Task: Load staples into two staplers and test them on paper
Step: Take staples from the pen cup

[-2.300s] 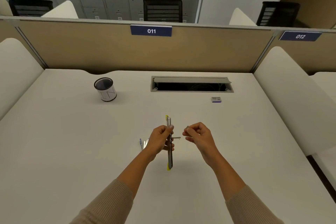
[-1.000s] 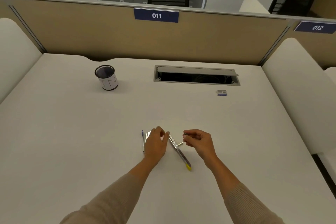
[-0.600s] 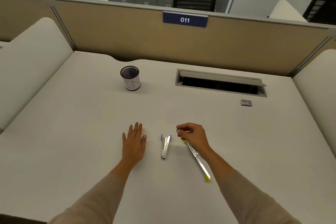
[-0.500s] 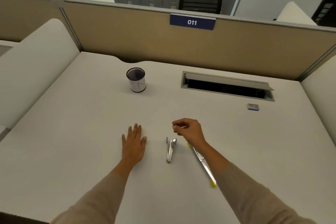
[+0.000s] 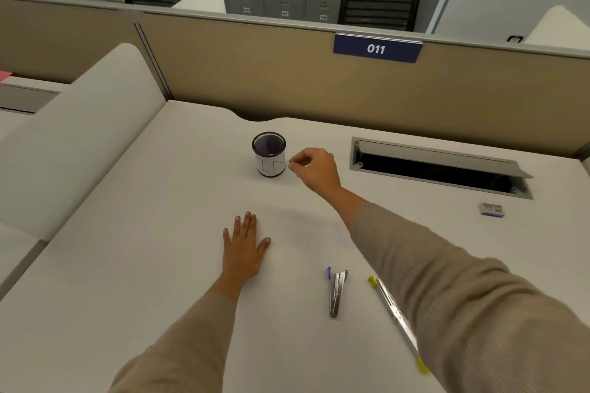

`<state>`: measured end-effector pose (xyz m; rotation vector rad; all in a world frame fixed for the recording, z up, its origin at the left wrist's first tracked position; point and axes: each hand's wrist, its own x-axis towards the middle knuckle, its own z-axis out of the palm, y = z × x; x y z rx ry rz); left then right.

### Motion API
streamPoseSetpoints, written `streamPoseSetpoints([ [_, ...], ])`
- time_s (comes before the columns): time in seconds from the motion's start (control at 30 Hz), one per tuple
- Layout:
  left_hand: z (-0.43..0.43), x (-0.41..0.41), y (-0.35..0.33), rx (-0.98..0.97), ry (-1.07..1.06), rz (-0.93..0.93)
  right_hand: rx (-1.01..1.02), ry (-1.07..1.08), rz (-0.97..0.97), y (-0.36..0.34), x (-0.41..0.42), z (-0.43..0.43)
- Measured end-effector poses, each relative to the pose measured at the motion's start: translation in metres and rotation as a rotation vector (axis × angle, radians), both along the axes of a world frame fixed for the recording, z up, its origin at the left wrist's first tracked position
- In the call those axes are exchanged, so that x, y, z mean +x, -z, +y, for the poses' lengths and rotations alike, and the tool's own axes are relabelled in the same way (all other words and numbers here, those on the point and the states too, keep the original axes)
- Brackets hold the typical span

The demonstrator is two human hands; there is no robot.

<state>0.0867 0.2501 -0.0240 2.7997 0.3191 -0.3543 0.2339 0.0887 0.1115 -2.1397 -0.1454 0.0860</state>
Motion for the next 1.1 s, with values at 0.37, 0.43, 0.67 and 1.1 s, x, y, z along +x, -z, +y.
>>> streamPoseSetpoints([
  [0.37,0.009,0.04,0.01,-0.065,0.07,0.111,-0.144,0.068,-0.023,-0.005,0.07,0.042],
  [0.43,0.01,0.042,0.011,-0.084,0.071,0.124,-0.143,0.061,-0.016,-0.004,0.078,0.046],
  [0.67,0.007,0.043,0.012,-0.072,0.071,0.13,-0.083,0.016,-0.003,-0.002,0.093,0.059],
  [1.1,0.006,0.043,0.006,-0.057,0.079,0.142,0.111,0.07,0.082,0.005,0.081,0.05],
])
